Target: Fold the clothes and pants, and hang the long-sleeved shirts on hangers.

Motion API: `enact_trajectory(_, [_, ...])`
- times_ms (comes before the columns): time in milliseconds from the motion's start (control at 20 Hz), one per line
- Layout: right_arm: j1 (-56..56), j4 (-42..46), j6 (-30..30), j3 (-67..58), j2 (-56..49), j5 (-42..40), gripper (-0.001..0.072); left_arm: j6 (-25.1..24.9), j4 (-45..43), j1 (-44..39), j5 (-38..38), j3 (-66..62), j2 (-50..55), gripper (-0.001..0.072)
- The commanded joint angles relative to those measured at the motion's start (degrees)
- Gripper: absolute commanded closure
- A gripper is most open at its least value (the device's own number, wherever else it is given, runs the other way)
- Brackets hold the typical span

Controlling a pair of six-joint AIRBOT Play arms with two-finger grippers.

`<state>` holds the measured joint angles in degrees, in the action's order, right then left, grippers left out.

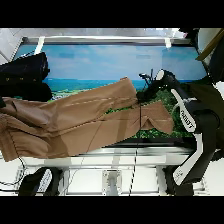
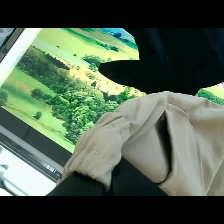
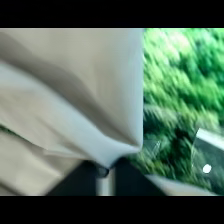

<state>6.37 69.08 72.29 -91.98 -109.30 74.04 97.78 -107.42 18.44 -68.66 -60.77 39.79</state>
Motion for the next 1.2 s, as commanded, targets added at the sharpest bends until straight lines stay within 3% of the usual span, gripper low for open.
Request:
enact_trajectory(0, [1.4,1.5,0.0,-0.7,0.2,-1.7,0.0696,0.0,0.0,0.0,0.0,0.0,0.0,0.0689])
enact_trajectory(250, [-3.0,14.3,0.1,-9.1,5.4,11.9,0.0697,0.0,-0.3,0.3,0.3,0.0,0.0,0.0690])
enact_trajectory(450, [-7.0,16.7,0.7,-19.1,15.8,9.7,0.0697,0.0,-0.5,0.3,2.0,0.0,0.0,0.0690])
enact_trajectory(600, [-7.4,11.8,0.1,-21.0,21.2,8.4,0.0697,2.7,0.0,0.3,6.2,0.3,0.0,0.0691])
enact_trajectory(750, [-7.2,9.0,0.1,-12.8,21.3,15.3,0.0697,2.6,-0.3,0.3,6.8,3.2,1.7,0.0690])
enact_trajectory(1000, [-7.0,9.3,1.2,15.3,21.3,18.7,0.0696,2.6,-2.2,0.3,8.5,9.9,9.4,0.0691])
enact_trajectory(1050, [-7.1,9.4,1.8,19.0,21.3,20.3,0.0657,2.6,-2.3,0.3,9.0,9.9,11.2,0.0691])
enact_trajectory(1150, [-8.3,9.2,3.1,22.1,21.4,21.6,0.0299,2.6,-2.3,0.3,10.8,9.9,13.3,0.0690])
